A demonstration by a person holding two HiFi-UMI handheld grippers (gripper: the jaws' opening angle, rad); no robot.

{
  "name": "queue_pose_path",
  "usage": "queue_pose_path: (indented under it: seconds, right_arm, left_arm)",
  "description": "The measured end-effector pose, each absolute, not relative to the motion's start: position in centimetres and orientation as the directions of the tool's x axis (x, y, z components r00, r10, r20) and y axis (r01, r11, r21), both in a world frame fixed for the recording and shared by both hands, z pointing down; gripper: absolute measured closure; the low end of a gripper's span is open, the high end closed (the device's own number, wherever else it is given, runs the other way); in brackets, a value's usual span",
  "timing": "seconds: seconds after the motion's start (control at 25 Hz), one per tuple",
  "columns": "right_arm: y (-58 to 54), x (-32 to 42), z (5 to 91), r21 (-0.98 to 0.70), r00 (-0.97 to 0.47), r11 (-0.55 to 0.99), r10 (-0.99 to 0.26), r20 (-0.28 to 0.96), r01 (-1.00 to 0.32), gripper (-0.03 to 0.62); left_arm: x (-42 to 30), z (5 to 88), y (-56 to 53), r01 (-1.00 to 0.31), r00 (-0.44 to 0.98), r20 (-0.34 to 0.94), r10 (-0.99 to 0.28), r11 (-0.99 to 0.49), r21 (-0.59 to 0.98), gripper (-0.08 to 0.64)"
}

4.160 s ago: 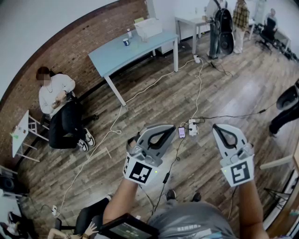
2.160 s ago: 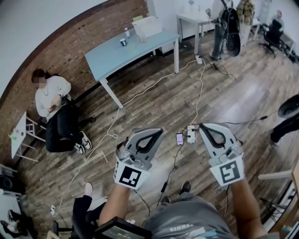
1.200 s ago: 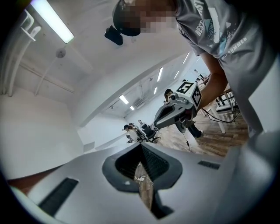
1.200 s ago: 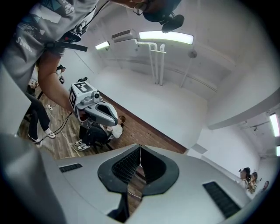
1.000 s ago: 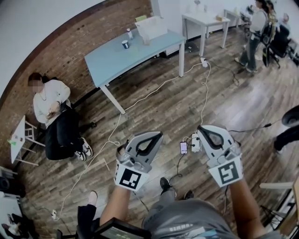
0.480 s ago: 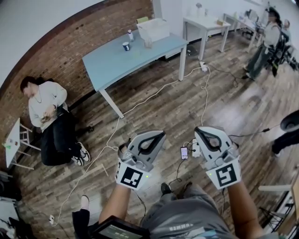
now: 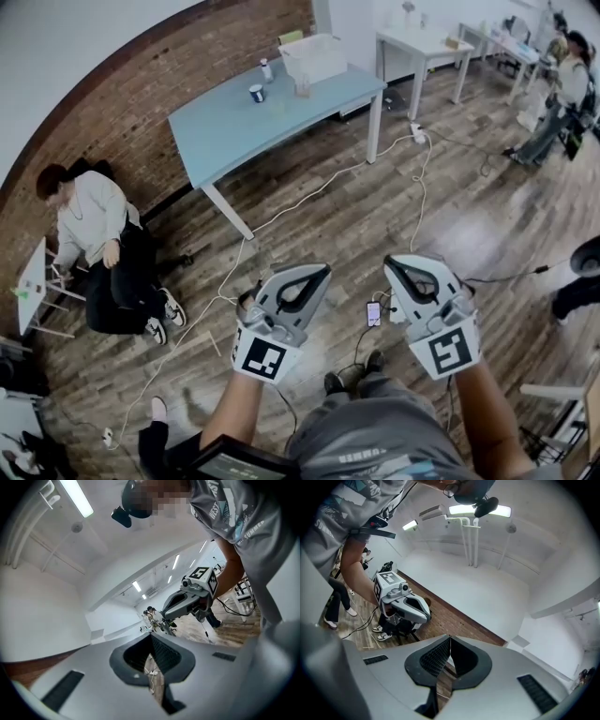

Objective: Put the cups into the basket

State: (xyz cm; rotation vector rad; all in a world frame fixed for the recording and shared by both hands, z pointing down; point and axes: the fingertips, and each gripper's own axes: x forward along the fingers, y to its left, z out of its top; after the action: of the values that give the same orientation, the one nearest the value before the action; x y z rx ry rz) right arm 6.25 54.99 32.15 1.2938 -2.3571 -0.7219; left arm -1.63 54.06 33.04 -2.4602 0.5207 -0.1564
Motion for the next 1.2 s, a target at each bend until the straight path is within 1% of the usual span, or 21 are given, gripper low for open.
queue_pose_path:
  seconds: [0.32, 0.52, 0.64, 0.76, 0.92, 1.2]
  right_arm:
    - [51.1, 10.5, 32.0, 0.588, -0.571, 0.483, -0.820, 0.045, -0.648, 0.581]
    - [49.2, 11.8, 32.2, 0.589, -0.605, 0.511, -0.795, 0.047, -0.626, 0.581]
    - [48.4, 12.5, 32.3, 0.582, -0.615, 0.520, -0.787, 0.043, -0.625, 0.581]
    - [47.8, 12.8, 32.5, 0.574, -0.626, 0.527, -0.780, 0.032, -0.627, 0.581]
    - [46.0, 12.6, 33.5, 0.556, -0.630, 0.548, -0.775, 0.055, -0.625, 0.581]
    - [41.7, 11.4, 34.0, 0.555, -0.617, 0.544, -0.784, 0.069, -0.630, 0.581]
  left_arm:
    - [2.1, 32.8, 50.4, -0.369, 0.886, -0.002, -0.463, -0.703, -0.608, 0.560]
    - [3.5, 32.7, 48.9, -0.397, 0.867, -0.001, -0.499, -0.688, -0.608, 0.560]
    - [4.2, 33.0, 48.4, -0.392, 0.864, 0.015, -0.504, -0.689, -0.610, 0.560]
    - [4.4, 33.1, 47.9, -0.396, 0.859, 0.017, -0.512, -0.685, -0.612, 0.560]
    - [4.0, 33.7, 46.1, -0.405, 0.852, 0.028, -0.522, -0.693, -0.596, 0.560]
    - [3.0, 34.6, 41.4, -0.392, 0.865, 0.036, -0.501, -0.718, -0.575, 0.560]
